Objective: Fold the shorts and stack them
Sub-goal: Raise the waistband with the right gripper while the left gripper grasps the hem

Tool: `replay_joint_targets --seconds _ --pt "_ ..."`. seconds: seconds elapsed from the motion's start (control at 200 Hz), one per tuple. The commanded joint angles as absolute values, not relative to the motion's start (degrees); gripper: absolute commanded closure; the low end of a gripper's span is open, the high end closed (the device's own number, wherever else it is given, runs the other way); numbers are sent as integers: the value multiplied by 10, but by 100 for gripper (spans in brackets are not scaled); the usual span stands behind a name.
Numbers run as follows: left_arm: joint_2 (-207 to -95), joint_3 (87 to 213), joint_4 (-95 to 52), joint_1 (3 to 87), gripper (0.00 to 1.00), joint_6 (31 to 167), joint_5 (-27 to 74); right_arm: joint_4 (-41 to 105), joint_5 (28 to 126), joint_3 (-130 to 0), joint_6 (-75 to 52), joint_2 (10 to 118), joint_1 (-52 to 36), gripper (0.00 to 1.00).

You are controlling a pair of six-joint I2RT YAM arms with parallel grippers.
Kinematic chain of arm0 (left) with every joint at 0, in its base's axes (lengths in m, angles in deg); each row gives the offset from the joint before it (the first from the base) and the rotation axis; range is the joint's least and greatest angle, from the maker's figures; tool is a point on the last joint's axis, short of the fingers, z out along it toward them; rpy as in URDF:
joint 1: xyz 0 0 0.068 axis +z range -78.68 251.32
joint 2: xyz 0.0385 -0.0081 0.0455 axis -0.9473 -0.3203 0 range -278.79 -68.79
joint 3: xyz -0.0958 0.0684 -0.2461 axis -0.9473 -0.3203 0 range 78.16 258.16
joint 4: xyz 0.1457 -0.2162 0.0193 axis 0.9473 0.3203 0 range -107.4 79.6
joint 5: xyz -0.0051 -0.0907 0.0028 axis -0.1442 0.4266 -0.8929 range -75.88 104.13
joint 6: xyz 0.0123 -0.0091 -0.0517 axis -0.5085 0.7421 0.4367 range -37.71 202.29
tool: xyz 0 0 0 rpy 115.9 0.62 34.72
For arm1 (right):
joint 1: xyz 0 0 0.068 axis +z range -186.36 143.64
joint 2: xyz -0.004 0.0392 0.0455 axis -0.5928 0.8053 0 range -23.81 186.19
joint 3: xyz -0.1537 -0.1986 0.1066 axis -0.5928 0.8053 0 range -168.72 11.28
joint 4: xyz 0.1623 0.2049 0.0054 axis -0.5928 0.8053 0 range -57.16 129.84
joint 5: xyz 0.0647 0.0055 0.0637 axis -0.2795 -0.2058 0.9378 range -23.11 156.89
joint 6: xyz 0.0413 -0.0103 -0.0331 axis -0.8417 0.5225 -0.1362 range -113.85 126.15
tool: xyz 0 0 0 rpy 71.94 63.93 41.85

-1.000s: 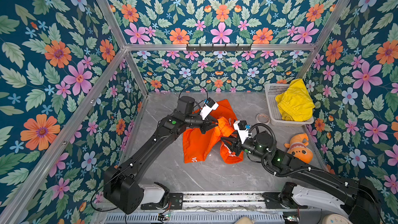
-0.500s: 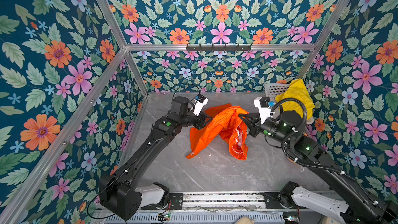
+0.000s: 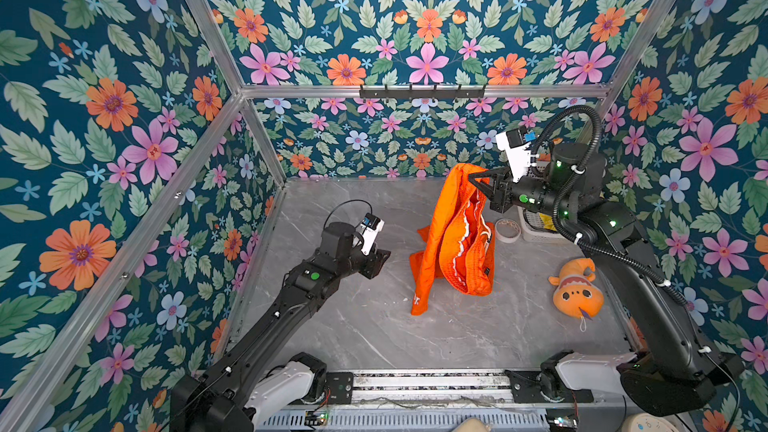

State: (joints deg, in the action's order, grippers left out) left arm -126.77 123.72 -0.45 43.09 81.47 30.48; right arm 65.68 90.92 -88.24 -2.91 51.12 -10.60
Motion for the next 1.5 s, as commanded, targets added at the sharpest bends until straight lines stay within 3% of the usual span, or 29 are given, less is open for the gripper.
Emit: replay_joint_targets --seconds 0.0,0.135,0.28,0.64,0.905,1.08,1.495 --pt "-1237 1179 -109 428 46 830 334 661 867 -894 -71 522 -106 100" --pt "-1204 1103 -198 403 46 823 335 677 817 -907 -111 548 -107 100" --pt "-1208 1056 -273 343 49 855 257 684 794 -919 -131 578 -107 100" --pt "-1365 1007 -435 211 48 855 135 691 785 -949 -141 621 -107 100" --pt "-1477 1036 -439 202 46 907 79 712 766 -966 -143 638 -107 100" --pt "-1508 1035 -459 198 51 922 112 714 765 -970 -143 643 -107 100" --pt "-1589 1053 -495 194 49 975 81 707 788 -969 -155 650 -107 100"
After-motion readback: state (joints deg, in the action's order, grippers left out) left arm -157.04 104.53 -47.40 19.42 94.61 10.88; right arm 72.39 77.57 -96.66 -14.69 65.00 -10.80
